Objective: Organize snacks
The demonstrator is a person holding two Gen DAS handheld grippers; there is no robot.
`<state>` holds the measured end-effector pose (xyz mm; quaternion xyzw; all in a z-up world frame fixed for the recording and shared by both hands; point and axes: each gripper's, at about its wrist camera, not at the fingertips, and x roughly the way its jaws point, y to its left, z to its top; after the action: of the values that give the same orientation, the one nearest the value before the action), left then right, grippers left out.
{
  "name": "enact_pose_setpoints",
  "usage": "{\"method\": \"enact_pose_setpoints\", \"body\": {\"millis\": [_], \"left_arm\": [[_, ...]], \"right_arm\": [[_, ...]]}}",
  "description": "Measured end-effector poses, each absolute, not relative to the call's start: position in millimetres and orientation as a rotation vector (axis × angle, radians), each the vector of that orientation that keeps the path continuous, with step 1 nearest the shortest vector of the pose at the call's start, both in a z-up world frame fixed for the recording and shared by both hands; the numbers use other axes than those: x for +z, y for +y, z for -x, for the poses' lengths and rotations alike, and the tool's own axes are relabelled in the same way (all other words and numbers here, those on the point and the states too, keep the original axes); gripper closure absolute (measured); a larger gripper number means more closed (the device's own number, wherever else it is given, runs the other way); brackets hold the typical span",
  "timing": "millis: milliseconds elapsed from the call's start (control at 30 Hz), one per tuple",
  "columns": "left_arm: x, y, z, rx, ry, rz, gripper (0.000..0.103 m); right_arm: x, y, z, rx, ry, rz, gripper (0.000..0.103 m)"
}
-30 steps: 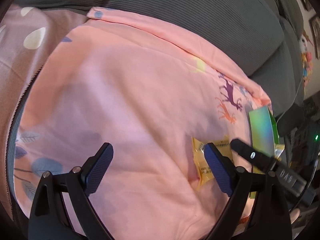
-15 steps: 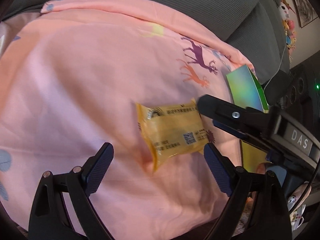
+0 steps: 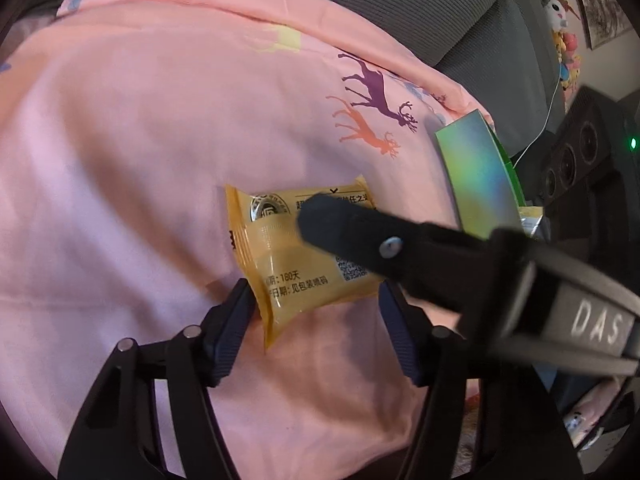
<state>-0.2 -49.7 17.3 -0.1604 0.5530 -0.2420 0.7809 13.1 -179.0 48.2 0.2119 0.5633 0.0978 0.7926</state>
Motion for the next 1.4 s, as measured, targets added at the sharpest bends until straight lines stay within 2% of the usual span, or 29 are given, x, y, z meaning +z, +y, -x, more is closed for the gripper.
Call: {"method": "enact_pose_setpoints", "body": {"millis": [100,533,900,1400], "left_arm": [[17,-54,1,-0.532,1.190,0.326,0.055],[21,-56,3,-0.513,1.143,0.291,0.066],[43,-46,12,-0.485,1.021,0.235,0.066],[56,-45,19,-0.461,0.930,0.199,0.066]], "right_arm": [[42,-172,-14,0.232,1.234,-0.447,0.022],[45,-158,-9,0.207,1.186,-0.320,0.022],[69,-152,-1,0.261,1.027,-0.275,0.022],[86,-143,8,0.294,0.920,-0.261,0.022]]}}
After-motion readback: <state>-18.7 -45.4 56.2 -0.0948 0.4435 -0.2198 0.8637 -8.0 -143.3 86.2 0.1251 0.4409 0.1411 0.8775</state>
